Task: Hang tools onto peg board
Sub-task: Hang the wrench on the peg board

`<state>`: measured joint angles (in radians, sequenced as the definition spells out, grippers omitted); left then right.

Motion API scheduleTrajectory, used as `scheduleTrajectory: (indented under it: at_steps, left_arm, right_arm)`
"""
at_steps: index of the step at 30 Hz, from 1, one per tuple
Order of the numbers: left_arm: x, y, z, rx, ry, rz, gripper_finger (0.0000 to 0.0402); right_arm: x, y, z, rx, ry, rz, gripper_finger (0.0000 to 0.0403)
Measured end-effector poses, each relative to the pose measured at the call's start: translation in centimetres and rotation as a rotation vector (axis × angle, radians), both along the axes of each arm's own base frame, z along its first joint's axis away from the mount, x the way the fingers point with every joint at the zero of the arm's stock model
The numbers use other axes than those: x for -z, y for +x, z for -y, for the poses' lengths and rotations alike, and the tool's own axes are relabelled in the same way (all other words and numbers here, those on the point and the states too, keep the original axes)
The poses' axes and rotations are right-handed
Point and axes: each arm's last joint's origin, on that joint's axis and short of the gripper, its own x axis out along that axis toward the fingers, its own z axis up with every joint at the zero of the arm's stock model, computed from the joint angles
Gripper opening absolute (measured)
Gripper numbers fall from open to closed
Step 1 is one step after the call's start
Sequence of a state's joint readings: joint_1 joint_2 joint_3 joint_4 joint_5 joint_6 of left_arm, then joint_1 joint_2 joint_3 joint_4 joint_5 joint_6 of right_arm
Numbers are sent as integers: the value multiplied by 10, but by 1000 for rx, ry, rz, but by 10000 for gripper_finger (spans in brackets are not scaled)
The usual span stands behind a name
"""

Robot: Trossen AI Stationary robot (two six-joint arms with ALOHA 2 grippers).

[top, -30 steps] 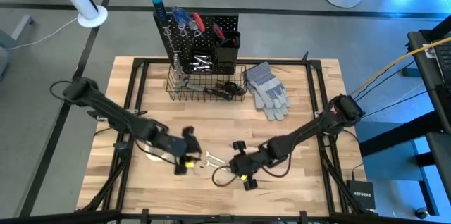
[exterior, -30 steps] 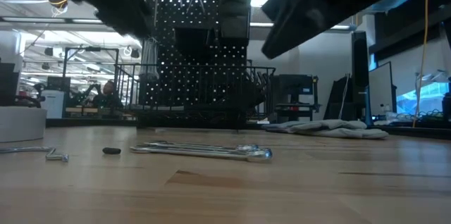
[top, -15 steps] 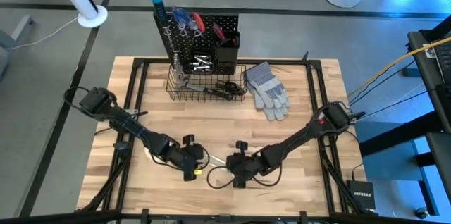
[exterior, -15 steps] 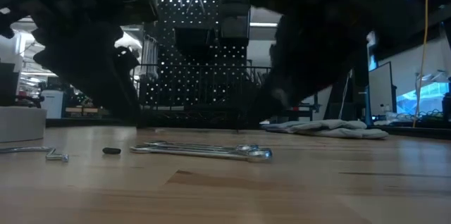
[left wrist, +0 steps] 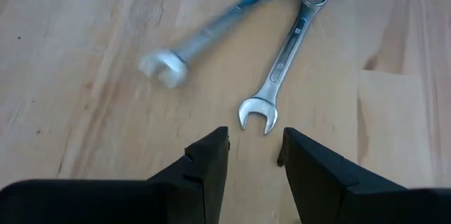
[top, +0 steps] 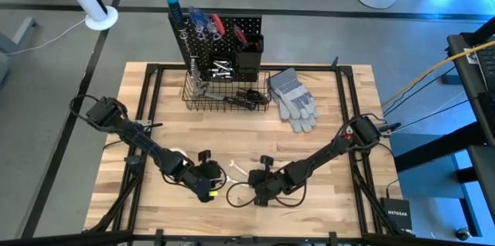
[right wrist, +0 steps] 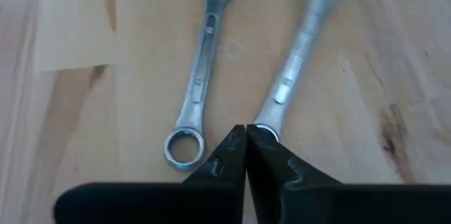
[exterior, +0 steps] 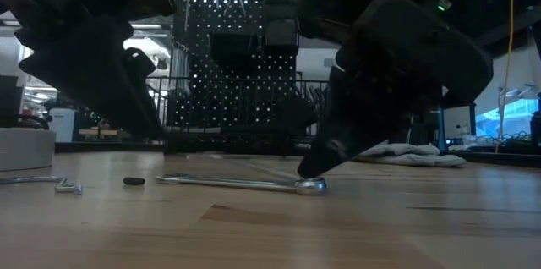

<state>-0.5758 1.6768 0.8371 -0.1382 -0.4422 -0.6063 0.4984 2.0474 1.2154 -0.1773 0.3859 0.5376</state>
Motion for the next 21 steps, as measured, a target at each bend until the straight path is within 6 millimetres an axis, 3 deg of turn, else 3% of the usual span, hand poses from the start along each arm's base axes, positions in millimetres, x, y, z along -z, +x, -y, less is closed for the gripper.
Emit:
scheduleTrajectory:
  at_steps: [11, 18, 21]
  left_arm:
    - [-8, 13, 0, 49, 0, 121, 127]
    - [-10, 28, -27, 42, 82, 125, 127]
    - [-10, 37, -45, 72, 36, 106, 134]
  right_arm:
    - [11, -10, 3, 23, 14, -6, 12]
    - [12, -9, 2, 11, 25, 0, 14]
    - [12, -10, 2, 10, 26, -1, 14]
